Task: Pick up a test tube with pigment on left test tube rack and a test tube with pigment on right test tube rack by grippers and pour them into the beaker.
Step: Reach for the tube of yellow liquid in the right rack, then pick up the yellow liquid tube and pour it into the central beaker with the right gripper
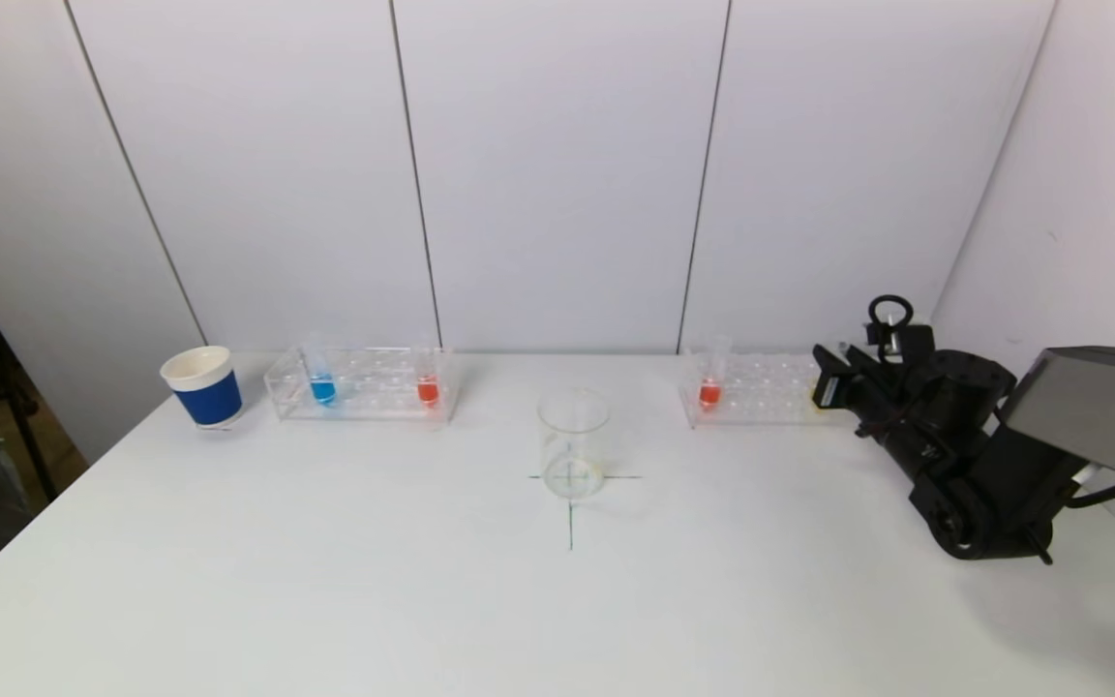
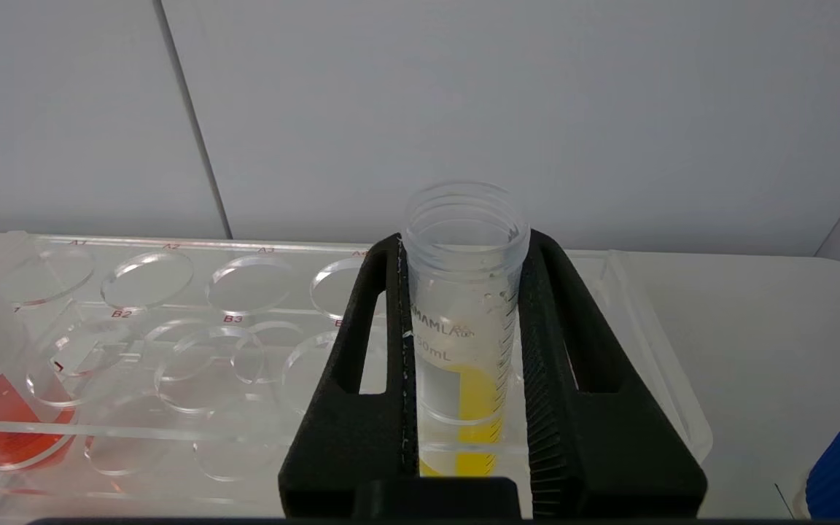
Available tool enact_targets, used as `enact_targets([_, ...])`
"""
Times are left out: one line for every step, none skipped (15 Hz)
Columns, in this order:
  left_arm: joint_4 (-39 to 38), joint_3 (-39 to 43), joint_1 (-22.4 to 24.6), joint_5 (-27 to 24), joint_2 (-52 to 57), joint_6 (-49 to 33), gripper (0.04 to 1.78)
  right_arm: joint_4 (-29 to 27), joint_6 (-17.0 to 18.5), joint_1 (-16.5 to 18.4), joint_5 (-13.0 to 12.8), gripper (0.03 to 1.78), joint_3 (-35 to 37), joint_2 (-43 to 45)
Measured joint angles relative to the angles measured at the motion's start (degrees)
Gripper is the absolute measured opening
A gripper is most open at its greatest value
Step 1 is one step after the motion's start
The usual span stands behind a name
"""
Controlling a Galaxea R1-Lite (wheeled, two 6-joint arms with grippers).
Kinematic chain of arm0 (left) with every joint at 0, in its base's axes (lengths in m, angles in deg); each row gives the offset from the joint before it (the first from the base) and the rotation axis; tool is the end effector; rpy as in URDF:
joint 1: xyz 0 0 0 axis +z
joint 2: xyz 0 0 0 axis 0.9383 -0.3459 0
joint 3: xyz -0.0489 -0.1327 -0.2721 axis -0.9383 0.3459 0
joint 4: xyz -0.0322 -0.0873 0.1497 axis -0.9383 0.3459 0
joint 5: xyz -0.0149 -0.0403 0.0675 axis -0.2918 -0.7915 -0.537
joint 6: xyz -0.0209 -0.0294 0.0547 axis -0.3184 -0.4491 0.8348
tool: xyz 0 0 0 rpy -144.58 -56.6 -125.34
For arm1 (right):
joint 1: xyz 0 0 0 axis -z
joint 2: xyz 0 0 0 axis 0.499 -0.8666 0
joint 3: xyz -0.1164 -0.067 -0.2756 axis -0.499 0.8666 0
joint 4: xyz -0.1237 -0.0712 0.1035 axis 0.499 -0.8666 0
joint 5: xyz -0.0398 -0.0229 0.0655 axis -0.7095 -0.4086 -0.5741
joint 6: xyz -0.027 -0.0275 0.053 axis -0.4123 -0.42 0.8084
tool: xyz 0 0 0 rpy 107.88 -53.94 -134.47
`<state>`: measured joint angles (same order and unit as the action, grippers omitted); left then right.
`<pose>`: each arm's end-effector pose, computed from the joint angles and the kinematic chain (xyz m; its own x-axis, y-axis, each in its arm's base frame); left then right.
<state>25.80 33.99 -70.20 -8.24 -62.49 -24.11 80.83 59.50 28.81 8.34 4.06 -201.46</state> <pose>-0.0019 0.0001 0.0758 1.0000 -0.0075 0.0035 0.0076 0.9997 -0.0242 0.4555 0.0081 0.0533 1.0000 0.0062 0.0061 -0.0062 1.0000 0.0018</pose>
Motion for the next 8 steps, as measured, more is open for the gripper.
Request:
enact_targets([0.00,0.00,0.00,0.00,0.00,0.00,1.76,0.00,0.00,0.00,0.00,0.45,0.00,0.01])
enact_targets([0.00,0.00,0.00,0.00,0.00,0.00,1.76,0.00,-0.02,0.00,0.00,0.45,0.00,0.04])
enact_targets([0.00,0.00,0.00,0.00,0.00,-0.02,1.76,0.00,0.00,0.00,0.00,0.45,0.00,0.06])
enact_targets([0.00,0.00,0.00,0.00,0.00,0.00,1.76,0.00,0.00,0.00,0.00,0.45,0.00,0.06])
enact_targets([0.00,0.00,0.00,0.00,0.00,0.00,1.76,0.00,0.00,0.00,0.00,0.45,0.00,0.06])
enact_targets([0.00,0.00,0.00,0.00,0.00,0.00,1.76,0.00,0.00,0.00,0.00,0.45,0.00,0.12])
enact_targets([0.00,0.00,0.00,0.00,0.00,-0.05,1.76,0.00,0.00,0.00,-0.02,0.45,0.05,0.20])
enact_targets([0.00,0.00,0.00,0.00,0.00,0.00,1.76,0.00,0.00,0.00,0.00,0.45,0.07,0.22])
